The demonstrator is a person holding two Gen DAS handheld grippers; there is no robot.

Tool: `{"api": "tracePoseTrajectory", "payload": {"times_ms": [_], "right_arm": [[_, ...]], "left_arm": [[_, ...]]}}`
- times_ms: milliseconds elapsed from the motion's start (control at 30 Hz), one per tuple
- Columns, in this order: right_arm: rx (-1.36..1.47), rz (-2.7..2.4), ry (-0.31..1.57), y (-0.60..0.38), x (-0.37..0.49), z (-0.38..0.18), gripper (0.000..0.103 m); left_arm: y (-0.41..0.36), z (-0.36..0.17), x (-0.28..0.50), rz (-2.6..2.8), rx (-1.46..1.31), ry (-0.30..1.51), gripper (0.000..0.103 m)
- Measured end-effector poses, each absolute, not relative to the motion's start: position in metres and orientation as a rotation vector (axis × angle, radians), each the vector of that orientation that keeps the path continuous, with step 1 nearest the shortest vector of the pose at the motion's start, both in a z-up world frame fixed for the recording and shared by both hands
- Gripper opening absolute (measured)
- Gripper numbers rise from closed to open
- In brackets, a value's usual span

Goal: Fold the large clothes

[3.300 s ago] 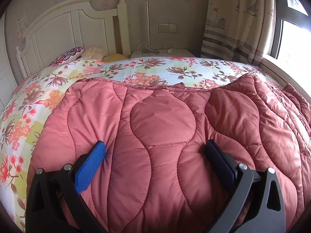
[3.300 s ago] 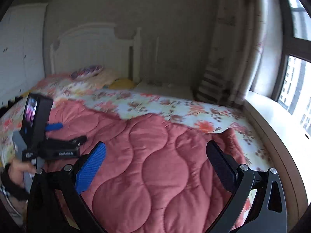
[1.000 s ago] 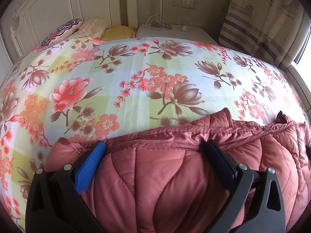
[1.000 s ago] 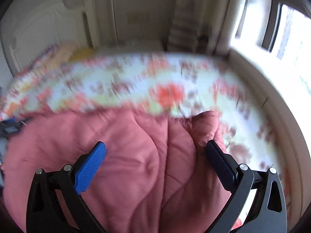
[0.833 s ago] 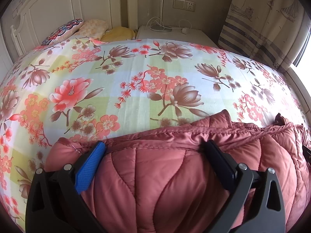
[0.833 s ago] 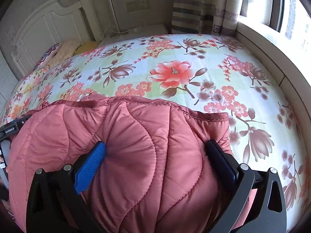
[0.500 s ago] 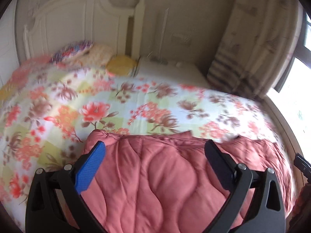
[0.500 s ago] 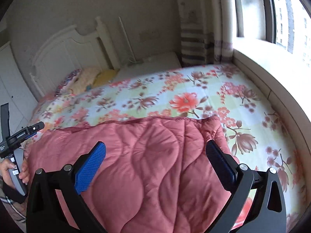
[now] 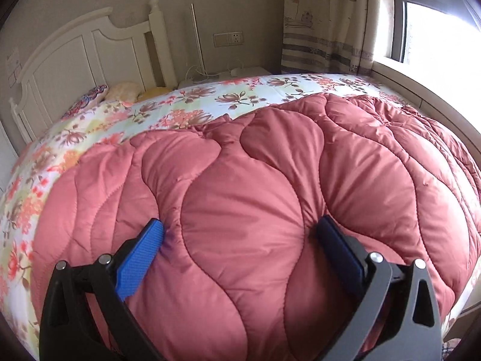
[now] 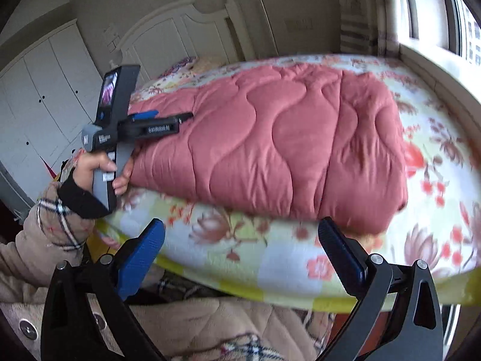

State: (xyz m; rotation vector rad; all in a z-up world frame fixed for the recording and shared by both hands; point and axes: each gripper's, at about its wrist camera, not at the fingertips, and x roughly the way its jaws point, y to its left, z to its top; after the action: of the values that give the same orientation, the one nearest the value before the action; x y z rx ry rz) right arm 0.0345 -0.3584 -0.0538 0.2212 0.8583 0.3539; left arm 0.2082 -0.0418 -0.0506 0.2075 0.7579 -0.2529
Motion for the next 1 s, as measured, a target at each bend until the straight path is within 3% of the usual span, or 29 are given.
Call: {"api": "tracePoseTrajectory", "payload": {"times_ms": [200, 400, 567, 633, 733, 800, 1000], "right_arm": [[0.39, 0.223, 0.841, -0.366, 0.068, -0.071, 0.091], [0.721, 0.146, 0.715, -0.379, 0.111, -0.076, 0.097], [0.806, 0.051, 0.659, -0.376, 0.142, -0.073, 0.097], [0.862, 0.091, 0.641, -0.374, 0.151, -0.079, 0.061], [0.891, 0.127, 0.581, -0.38, 0.148, -0.076, 0.039], [0.934, 0.165, 0.547, -0.389, 0.141, -0.071, 0.033], [0.853, 0.132, 0.431, -0.414, 0.112, -0.042, 0.032]], "left_arm": [[-0.04, -0.056, 0.211, -0.271, 0.211, 0.781, 0.101], [-0.034, -0.06, 0.215, -0.291, 0.176, 0.788, 0.101], [-0.036, -0.062, 0.213, -0.285, 0.178, 0.777, 0.101], [-0.035, -0.061, 0.214, -0.279, 0.175, 0.776, 0.101], [-0.038, -0.06, 0.214, -0.262, 0.182, 0.781, 0.101], [-0.042, -0.055, 0.212, -0.253, 0.194, 0.806, 0.101], [-0.075, -0.01, 0.181, -0.313, 0.244, 0.733, 0.101]]}}
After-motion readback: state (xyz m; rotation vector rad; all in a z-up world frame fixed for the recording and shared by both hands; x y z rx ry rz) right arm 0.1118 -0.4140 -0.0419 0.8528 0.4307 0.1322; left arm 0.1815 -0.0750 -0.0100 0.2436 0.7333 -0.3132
